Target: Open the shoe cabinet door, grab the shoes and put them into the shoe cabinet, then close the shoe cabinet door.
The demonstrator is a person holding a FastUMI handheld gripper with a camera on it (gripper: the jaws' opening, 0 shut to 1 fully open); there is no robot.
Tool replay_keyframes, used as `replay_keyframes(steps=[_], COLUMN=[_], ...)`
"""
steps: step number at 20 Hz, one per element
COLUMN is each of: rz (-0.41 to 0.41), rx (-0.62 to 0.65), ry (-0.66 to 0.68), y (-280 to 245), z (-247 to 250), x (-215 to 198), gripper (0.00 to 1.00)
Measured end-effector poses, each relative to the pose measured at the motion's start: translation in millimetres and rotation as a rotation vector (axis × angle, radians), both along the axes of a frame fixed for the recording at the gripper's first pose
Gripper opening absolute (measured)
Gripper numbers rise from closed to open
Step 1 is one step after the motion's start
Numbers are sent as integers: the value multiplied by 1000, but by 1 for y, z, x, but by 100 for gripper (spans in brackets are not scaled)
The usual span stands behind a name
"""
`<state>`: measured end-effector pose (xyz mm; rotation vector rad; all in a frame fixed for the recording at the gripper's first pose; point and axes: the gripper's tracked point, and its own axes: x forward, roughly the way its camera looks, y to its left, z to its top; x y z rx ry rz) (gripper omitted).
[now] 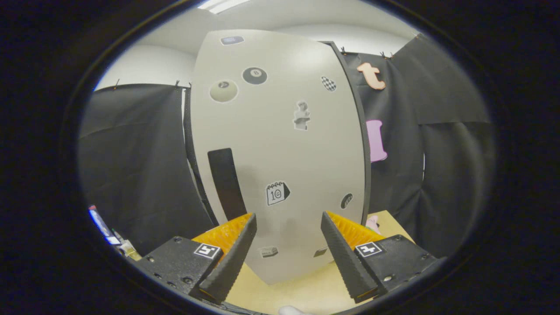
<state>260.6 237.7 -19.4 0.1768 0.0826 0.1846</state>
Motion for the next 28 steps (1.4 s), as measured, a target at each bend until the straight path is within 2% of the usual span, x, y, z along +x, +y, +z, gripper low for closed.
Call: replay_keyframes(steps=[7, 17, 23, 25, 28], rz=[-33, -55, -135, -187, -207], rx=[-13, -45, -94, -110, -128], ry=[-3, -21, -56, -56, -48], y=[5, 11, -17, -35, -47], z=[3, 20, 45, 47, 42], x=[-9, -48, -87, -103, -128], gripper=[98, 98, 99, 99, 99])
